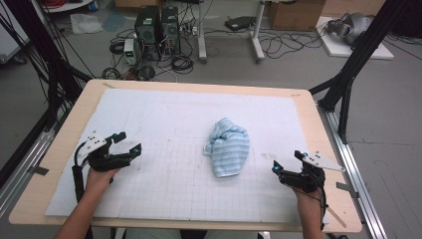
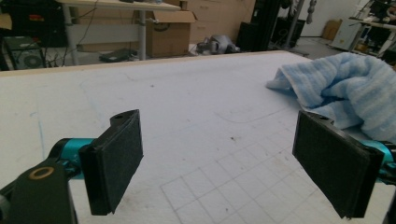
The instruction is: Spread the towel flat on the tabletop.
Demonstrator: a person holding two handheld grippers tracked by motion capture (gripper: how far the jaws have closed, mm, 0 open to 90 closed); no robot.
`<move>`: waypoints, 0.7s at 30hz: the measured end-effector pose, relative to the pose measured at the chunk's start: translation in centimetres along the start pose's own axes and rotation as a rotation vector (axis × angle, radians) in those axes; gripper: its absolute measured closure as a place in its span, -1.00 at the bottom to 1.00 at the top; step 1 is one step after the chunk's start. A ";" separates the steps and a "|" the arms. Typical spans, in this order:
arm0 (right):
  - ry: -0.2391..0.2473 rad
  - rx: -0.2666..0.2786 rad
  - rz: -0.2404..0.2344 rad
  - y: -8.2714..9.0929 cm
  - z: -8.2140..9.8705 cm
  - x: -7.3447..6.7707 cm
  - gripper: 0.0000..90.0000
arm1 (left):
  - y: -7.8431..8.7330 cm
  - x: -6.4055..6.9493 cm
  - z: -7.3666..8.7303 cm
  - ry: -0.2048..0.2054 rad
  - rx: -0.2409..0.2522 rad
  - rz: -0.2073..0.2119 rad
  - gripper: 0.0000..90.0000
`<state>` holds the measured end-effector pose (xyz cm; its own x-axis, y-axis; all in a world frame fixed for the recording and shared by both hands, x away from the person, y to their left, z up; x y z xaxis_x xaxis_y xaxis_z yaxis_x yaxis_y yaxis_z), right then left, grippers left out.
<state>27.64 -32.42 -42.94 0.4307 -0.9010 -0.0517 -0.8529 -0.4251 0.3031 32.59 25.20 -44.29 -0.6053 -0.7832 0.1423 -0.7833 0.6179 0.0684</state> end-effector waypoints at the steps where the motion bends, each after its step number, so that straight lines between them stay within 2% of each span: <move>1: 0.009 -0.004 -0.004 -0.1 0.0 -0.1 -0.80 | -0.1 0.1 -0.1 0.008 0.002 0.004 -0.63; 7: 0.003 -0.011 -0.012 -0.5 0.1 0.0 -0.80 | -1.8 0.9 -0.7 -0.003 -0.025 0.039 -0.63; 14: 0.003 -0.013 -0.013 -0.6 0.1 0.0 -0.80 | -5.6 2.7 -1.9 0.007 -0.070 0.112 -0.62; 15: 0.000 -0.017 -0.013 -0.6 0.1 -0.1 -0.80 | -6.8 3.4 -2.3 0.005 -0.085 0.133 -0.61; 16: 0.000 -0.018 -0.013 -0.6 0.1 -0.1 -0.80 | -6.8 3.4 -2.3 0.005 -0.085 0.133 -0.61; 17: 0.001 -0.018 -0.011 -0.6 0.1 -0.1 -0.80 | -7.9 4.0 -2.7 0.006 -0.094 0.148 -0.61; 18: 0.001 -0.018 -0.011 -0.6 0.1 -0.1 -0.80 | -7.9 4.0 -2.7 0.006 -0.094 0.148 -0.60; 21: 0.001 -0.017 -0.008 -0.5 0.1 0.0 -0.80 | -9.6 4.8 -3.2 0.010 -0.113 0.173 -0.58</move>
<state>28.04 -32.21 -43.22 0.4380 -0.8974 -0.0530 -0.8443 -0.4309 0.3185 37.64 15.76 -41.11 -0.7277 -0.6642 0.1711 -0.6466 0.7476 0.1520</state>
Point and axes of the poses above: each handheld gripper's, and its own axes: y roughly backward along the jaws, z roughly out of its underside, x roughly to its right, the point moved 1 cm from there along -y, roughly forward along the jaws, and after that the axes turned 6 degrees about x, right-handed, at the moved point
